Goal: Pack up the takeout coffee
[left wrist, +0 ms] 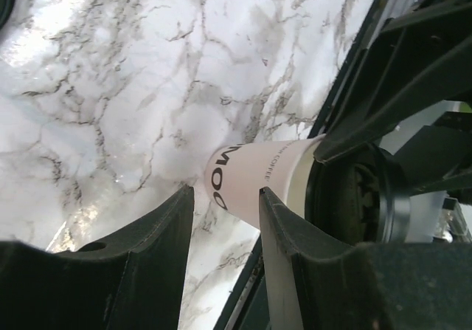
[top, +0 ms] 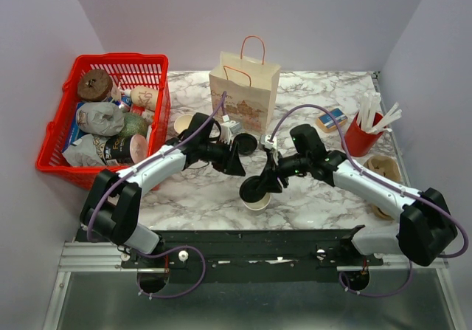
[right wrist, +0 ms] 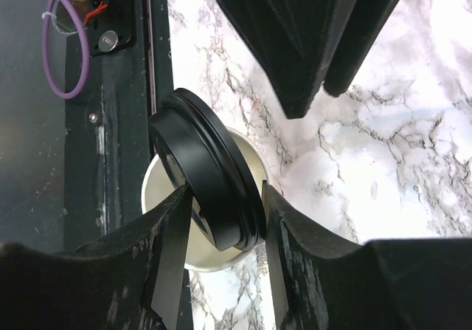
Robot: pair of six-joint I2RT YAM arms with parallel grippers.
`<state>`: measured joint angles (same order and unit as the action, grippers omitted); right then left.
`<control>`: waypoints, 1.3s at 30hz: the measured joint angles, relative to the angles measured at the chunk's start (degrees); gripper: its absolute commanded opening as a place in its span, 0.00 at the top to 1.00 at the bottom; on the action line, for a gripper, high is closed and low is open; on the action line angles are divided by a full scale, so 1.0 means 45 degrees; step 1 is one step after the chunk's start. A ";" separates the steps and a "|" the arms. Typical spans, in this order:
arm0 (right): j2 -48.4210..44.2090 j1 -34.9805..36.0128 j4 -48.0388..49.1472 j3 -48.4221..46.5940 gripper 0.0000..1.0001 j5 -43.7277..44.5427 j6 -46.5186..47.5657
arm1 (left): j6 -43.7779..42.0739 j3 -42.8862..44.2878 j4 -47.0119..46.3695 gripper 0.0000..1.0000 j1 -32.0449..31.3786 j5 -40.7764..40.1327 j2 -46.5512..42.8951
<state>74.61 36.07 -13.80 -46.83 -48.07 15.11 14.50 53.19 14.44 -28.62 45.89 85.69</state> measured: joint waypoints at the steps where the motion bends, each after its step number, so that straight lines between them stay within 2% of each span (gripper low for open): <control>1: 0.0015 0.0000 -0.0068 -0.0015 0.51 0.0000 -0.0015 | -0.0019 -0.0019 -0.0015 0.51 0.0000 -0.0223 -0.0034; 18: 0.0398 0.0000 -0.1088 -0.0491 0.52 -0.0005 -0.0495 | -0.0010 -0.0685 -0.0806 0.52 -0.0549 -0.0903 -0.0855; 30: 0.0782 0.0000 -0.2171 -0.1608 0.50 0.0000 -0.1350 | 0.0010 -0.0835 -0.1277 0.52 -0.0850 -0.1457 -0.1311; 35: 0.1103 0.0000 -0.2540 -0.1695 0.43 0.0010 -0.1642 | 0.0019 -0.0894 -0.1394 0.52 -0.0967 -0.1472 -0.1311; 37: 0.1146 0.0000 -0.2589 -0.1700 0.37 0.0029 -0.1749 | 0.0019 -0.0918 -0.1438 0.52 -0.1073 -0.1491 -0.1311; 39: 0.1156 0.0000 -0.2574 -0.1700 0.34 0.0107 -0.1851 | 0.0015 -0.0923 -0.1462 0.52 -0.1166 -0.1491 -0.1311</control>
<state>79.81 36.07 -25.39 -54.48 -47.59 6.79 14.57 49.04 7.86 -33.87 39.18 79.79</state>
